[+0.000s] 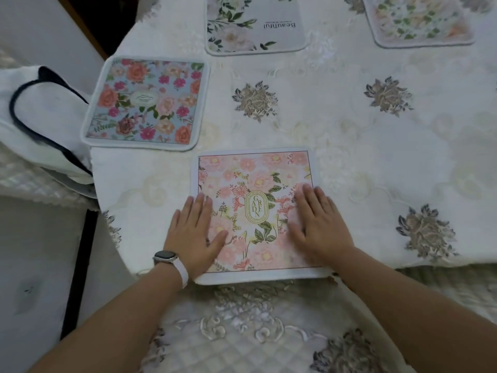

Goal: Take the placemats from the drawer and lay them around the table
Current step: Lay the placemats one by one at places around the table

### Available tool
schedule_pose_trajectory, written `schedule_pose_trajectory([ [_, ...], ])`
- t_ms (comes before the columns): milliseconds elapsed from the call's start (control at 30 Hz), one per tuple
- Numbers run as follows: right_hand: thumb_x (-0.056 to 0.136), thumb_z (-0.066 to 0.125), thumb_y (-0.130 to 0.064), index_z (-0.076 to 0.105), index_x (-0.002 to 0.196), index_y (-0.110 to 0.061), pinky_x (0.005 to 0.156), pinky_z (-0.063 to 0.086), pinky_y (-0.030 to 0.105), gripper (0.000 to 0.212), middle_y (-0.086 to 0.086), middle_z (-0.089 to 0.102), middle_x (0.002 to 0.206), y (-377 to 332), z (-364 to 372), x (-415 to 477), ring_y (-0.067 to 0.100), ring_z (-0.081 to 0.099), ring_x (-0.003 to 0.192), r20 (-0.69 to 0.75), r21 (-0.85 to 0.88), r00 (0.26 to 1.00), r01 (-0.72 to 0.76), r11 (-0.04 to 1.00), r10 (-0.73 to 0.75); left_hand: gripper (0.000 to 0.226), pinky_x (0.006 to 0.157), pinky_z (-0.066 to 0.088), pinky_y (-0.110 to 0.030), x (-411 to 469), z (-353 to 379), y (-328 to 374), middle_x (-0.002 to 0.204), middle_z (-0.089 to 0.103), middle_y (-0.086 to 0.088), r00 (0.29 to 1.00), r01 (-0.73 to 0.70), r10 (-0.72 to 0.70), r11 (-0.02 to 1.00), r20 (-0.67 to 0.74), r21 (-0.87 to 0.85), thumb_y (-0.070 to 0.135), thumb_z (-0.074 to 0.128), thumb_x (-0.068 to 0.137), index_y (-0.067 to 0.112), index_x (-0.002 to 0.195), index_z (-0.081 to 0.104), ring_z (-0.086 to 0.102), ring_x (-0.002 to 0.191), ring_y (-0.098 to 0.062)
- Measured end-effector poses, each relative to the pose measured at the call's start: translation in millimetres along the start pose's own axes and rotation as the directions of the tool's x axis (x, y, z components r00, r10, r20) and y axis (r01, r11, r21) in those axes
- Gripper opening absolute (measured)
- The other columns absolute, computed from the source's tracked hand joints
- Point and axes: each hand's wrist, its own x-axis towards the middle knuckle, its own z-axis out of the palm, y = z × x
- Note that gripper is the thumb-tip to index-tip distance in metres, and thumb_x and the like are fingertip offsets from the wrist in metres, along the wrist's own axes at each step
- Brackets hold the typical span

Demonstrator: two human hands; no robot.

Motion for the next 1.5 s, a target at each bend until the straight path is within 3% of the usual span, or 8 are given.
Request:
schedule_pose_trajectory([
  [100,0.096,0.007,-0.064,-0.014,0.154,-0.030,0.119,-0.010,0.038,0.071,-0.001,-0.021,0.161,17,-10,12,0.017,-0.023,0.147,0.021,0.005,0.999,-0.034,0.999,0.034,0.077,0.120,-0.002,-0.045,4,-5,0,0.161,-0.016,0.009,1.000,0.007,-0.007,1.000,0.009,-0.003,0.071,0.010,0.091,0.030,0.154,-0.009,-0.020,0.146,-0.012],
  [200,0.095,0.008,-0.061,-0.003,0.156,-0.030,0.120,-0.003,0.042,0.070,-0.003,-0.015,0.162,20,-23,17,0.022,-0.011,0.150,0.051,-0.009,0.998,-0.046,0.999,0.046,0.073,0.120,0.003,-0.045,4,-15,3,0.163,-0.002,0.007,1.000,0.031,-0.031,0.999,-0.002,-0.021,0.065,0.015,0.093,0.027,0.155,0.007,-0.008,0.149,-0.014],
  [267,0.093,0.015,-0.053,0.018,0.154,-0.024,0.120,0.015,0.044,0.067,0.003,0.009,0.164,16,-39,17,0.027,0.010,0.150,0.041,-0.005,0.999,-0.025,1.000,0.025,0.070,0.119,0.013,-0.044,4,-28,8,0.161,0.020,0.002,0.999,0.029,-0.029,0.999,-0.016,-0.026,0.059,0.022,0.092,0.023,0.151,0.028,0.011,0.148,-0.019],
  [333,0.089,0.021,-0.048,0.044,0.139,-0.018,0.107,0.038,0.040,0.062,0.007,0.042,0.150,13,-57,16,0.026,0.040,0.134,0.003,-0.032,1.000,0.023,0.999,-0.023,0.070,0.116,0.025,-0.044,4,-45,15,0.152,0.040,-0.002,1.000,-0.009,0.009,1.000,-0.019,-0.019,0.056,0.024,0.087,0.019,0.144,0.043,0.028,0.143,-0.023],
  [433,0.093,0.037,-0.044,0.056,0.129,-0.017,0.091,0.045,0.036,0.049,0.002,0.059,0.128,9,-83,11,0.022,0.053,0.113,-0.038,-0.014,0.998,0.048,0.999,-0.049,0.066,0.105,0.040,-0.044,2,-71,29,0.139,0.054,-0.003,0.996,-0.064,0.063,0.998,-0.068,-0.009,0.052,0.029,0.085,0.018,0.136,0.053,0.045,0.130,-0.024],
  [567,0.095,0.045,-0.045,0.054,0.134,-0.020,0.093,0.045,0.036,0.047,0.000,0.058,0.132,8,-115,2,0.022,0.053,0.115,-0.061,0.038,0.988,0.142,0.989,-0.139,0.055,0.092,0.050,-0.041,-10,-104,54,0.127,0.063,-0.004,0.982,-0.105,0.110,0.994,-0.156,0.039,0.047,0.042,0.086,0.016,0.130,0.059,0.056,0.116,-0.024],
  [933,0.094,0.042,-0.051,0.046,0.141,-0.023,0.097,0.041,0.037,0.055,-0.001,0.052,0.138,47,-185,-40,0.022,0.048,0.121,-0.084,-0.047,0.944,0.317,0.947,-0.320,0.048,0.093,0.050,-0.045,-47,-165,137,0.128,0.062,-0.004,0.954,-0.079,0.100,0.993,-0.283,0.086,0.043,0.056,0.084,0.018,0.125,0.063,0.057,0.119,-0.026],
  [1500,0.093,0.041,-0.051,0.046,0.140,-0.025,0.097,0.040,0.036,0.054,-0.003,0.051,0.138,89,-222,-96,0.022,0.047,0.122,-0.124,-0.074,0.983,0.129,0.989,-0.138,0.048,0.095,0.047,-0.044,-30,-178,203,0.128,0.062,-0.003,0.911,-0.268,0.276,0.961,-0.306,0.068,0.044,0.053,0.085,0.019,0.125,0.062,0.056,0.119,-0.025],
])
